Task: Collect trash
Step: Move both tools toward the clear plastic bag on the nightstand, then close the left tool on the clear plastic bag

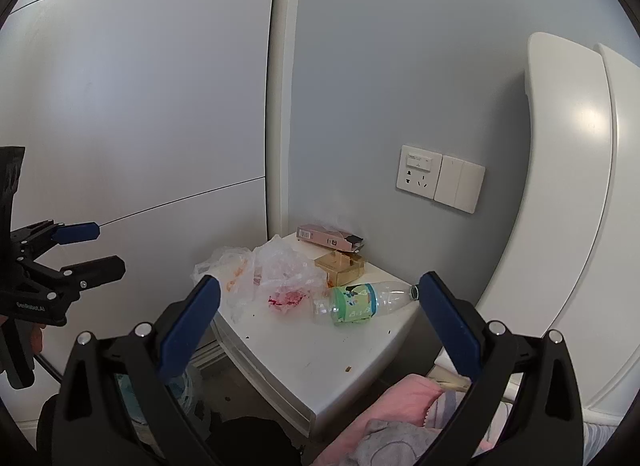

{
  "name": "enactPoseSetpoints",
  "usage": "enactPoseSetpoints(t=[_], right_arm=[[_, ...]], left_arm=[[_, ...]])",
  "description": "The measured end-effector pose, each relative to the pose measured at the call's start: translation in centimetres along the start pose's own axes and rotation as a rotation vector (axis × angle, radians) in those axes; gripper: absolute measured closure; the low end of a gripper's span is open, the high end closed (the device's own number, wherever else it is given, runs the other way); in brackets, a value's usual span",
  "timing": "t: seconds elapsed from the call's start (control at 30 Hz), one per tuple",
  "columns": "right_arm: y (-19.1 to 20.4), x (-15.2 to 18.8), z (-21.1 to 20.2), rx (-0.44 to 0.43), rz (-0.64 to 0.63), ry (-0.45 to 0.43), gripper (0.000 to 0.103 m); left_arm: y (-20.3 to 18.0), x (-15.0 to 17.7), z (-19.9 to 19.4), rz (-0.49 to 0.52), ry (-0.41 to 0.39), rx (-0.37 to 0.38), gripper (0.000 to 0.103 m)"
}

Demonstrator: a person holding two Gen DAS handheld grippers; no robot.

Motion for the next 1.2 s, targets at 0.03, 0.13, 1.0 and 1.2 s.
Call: enactPoseSetpoints(t=[0.03,0.13,1.0,1.2], right_arm=[[0.0,0.0,-0.1,-0.001,-0.002,-0.004,0.006],[0.2,0.1,-0.1,-0.015,-0.012,-0.009,0.006],[-4.4,0.6,8.4,-0.28,0.071,0.114,0.006],[-5.3,-0.3,13.8,-0.35,0.015,0.148,0.006]], left_arm=[[0.2,0.0,-0.2,-0.011,-0.003,0.002,0.006],[0.9,0.1,-0.7,-0.055,-0.011,0.034,0.006],[1.3,-0.2,6.5,0.112,0.066,0.064,0.006],[2.6,-0.6,11.6,0.075,0.094,0.129,0.006]])
Point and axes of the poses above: each gripper's, at about its wrist camera, not at the fingertips, and z roughly the way its jaws point, y to its left, x to its underside, the point moved 1 cm from there along z, roughly the way its jaws point, and after that the axes turned 3 degrees about z, right-handed, at the moved point
